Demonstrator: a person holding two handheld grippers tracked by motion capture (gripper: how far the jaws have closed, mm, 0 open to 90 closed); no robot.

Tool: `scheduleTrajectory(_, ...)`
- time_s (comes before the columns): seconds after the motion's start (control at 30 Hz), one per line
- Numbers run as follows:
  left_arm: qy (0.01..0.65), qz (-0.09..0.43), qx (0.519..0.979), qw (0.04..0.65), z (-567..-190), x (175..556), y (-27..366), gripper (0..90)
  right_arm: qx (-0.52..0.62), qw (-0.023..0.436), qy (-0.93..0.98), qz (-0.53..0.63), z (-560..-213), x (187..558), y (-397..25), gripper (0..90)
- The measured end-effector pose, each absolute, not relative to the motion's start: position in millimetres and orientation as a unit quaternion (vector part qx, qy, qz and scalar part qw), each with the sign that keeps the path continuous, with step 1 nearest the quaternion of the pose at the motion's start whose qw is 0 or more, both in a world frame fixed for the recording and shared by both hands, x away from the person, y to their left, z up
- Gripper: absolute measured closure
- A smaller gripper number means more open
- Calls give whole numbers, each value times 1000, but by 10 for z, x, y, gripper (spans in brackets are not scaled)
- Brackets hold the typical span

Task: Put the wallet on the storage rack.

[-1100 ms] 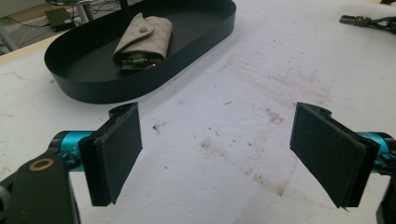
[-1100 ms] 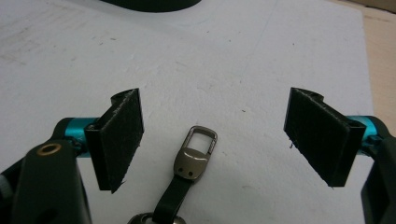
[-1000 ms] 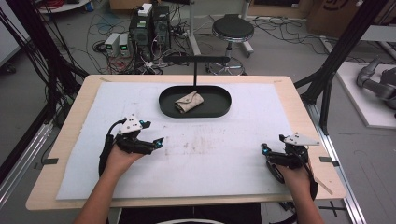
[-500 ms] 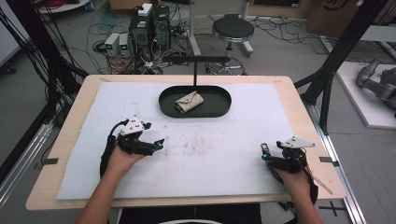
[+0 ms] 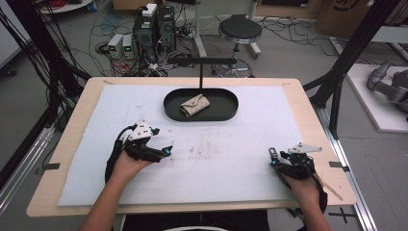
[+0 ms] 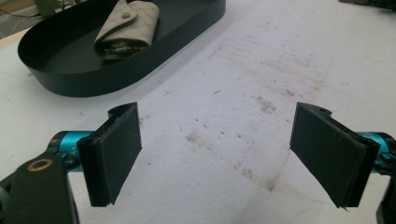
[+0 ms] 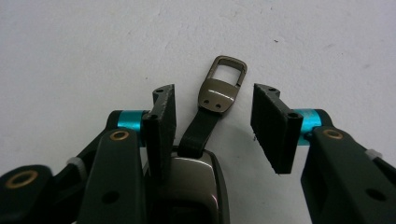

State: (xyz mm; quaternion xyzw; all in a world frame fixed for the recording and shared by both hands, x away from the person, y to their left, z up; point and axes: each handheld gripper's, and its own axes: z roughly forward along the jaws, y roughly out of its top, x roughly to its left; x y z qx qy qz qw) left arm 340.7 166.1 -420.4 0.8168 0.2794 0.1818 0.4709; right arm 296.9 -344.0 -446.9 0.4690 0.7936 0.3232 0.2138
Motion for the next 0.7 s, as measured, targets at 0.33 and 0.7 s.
scheduleTrajectory(0.33,274,186,822,463,-4209,3396,1639,165,488,198,789,315,-4466,2973,-3404,714)
scheduleTrajectory(0.7,273,188,824,459,-4209,3388,1626,166,502,200,785,303,-4442,2964,-3368,831)
